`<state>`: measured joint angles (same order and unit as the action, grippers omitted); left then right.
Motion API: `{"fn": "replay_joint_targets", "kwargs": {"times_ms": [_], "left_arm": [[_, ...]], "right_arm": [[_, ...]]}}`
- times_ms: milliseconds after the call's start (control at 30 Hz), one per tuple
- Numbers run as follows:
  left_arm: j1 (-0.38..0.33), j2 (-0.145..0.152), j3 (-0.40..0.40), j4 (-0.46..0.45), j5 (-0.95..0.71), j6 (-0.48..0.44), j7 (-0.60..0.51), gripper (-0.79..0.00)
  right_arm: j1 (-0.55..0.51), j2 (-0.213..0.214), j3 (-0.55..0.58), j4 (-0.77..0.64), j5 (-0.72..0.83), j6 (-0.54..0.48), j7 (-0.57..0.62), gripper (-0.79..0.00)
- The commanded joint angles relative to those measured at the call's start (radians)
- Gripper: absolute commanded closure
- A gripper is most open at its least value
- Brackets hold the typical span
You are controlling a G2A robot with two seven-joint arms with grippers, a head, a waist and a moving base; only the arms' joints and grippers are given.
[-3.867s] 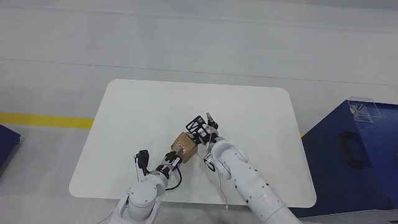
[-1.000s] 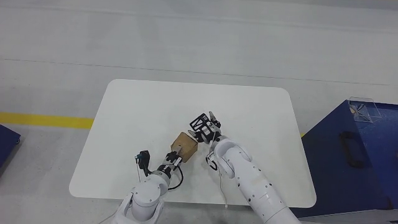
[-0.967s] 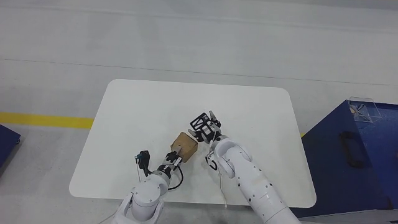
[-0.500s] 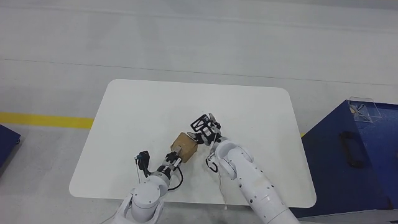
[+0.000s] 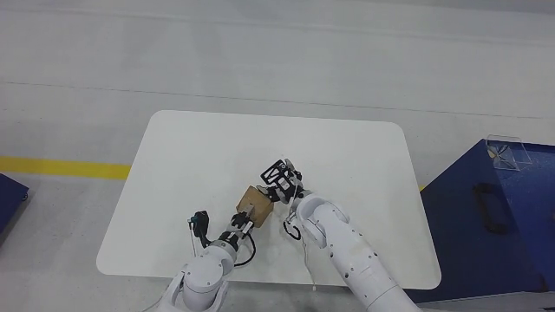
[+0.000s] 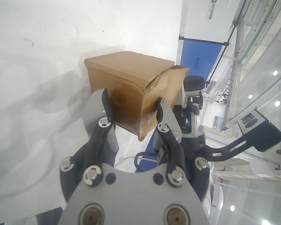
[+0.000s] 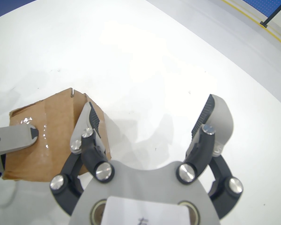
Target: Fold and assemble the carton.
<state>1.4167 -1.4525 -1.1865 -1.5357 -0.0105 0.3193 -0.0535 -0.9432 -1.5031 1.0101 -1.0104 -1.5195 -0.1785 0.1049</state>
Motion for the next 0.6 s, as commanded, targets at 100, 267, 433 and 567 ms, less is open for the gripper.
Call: {"fn": "replay_joint_targets", "kwargs": {"times_ms": [100,267,433,567], "left_arm": [[0.005,0.001,-0.002,-0.009,0.001,-0.007,-0.001,-0.336],[0.015,0.004,-0.009,-0.026,0.005,-0.008,-0.007,-0.332],[0.018,0.005,-0.011,-0.03,0.009,-0.003,-0.013,-0.317],[0.012,0.005,-0.007,-0.023,0.012,0.002,-0.01,-0.314]], "right_arm": [[0.006,0.001,0.0,0.004,-0.001,-0.024,0.026,-0.785],[0.008,0.008,0.011,-0.003,-0.002,-0.074,0.051,-0.785],[0.006,0.015,0.037,-0.022,0.007,-0.063,0.06,-0.785],[0.004,0.015,0.055,-0.037,0.034,-0.041,0.061,-0.785]]}}
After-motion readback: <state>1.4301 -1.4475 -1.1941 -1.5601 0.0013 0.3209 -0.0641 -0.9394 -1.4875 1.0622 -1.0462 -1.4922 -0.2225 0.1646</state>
